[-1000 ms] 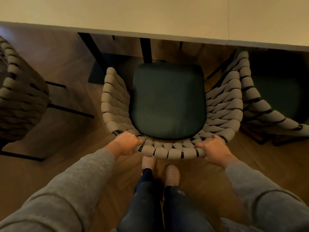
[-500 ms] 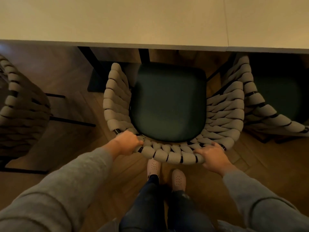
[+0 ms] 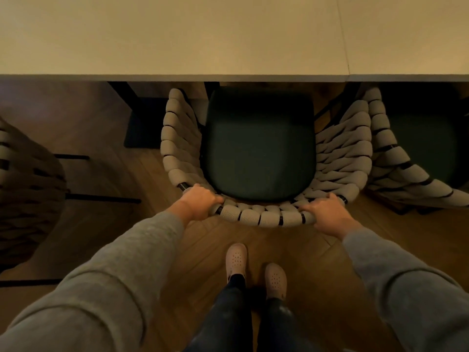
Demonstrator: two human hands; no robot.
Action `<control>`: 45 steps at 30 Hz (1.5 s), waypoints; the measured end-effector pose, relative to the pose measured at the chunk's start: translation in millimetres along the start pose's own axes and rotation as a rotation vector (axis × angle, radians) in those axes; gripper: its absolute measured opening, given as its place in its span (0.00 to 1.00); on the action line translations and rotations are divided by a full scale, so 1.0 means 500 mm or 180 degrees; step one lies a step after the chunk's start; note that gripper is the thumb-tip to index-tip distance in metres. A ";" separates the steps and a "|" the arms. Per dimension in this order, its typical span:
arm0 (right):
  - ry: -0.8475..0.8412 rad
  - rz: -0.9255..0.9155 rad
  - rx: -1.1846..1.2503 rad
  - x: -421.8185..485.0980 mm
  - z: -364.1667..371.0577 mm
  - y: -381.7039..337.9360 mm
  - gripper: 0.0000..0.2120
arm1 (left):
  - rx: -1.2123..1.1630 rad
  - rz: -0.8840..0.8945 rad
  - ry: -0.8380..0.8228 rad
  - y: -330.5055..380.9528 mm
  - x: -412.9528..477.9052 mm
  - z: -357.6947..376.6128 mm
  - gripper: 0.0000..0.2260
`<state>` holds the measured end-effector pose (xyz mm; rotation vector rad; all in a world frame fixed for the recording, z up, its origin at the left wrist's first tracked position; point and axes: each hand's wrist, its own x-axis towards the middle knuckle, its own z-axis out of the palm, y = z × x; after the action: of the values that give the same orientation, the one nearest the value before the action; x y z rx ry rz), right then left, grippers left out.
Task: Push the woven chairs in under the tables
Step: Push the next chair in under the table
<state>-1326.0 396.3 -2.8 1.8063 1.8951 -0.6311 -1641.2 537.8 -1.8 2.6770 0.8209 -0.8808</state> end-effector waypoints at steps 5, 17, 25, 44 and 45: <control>-0.0078 -0.0072 -0.0113 0.020 0.005 0.029 0.18 | -0.0044 0.0153 0.0088 -0.006 0.020 0.009 0.11; -0.0059 -0.0213 -0.0245 0.025 0.001 0.027 0.18 | 0.0160 0.0039 0.0007 -0.008 0.022 0.021 0.11; -0.0067 -0.0099 -0.0309 0.020 0.009 -0.002 0.18 | 0.0093 -0.0138 0.0030 0.001 0.002 0.036 0.12; -0.0040 -0.0104 -0.0153 0.083 -0.067 -0.105 0.17 | 0.0196 -0.0306 -0.0292 -0.108 -0.045 0.016 0.16; -0.0055 -0.0119 -0.0134 0.087 -0.072 -0.118 0.17 | 0.0216 -0.0309 -0.0357 -0.121 -0.049 0.011 0.17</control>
<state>-1386.9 450.5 0.8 1.7376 1.9204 -0.6132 -1694.6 574.6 7.1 2.6355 0.9171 -1.0896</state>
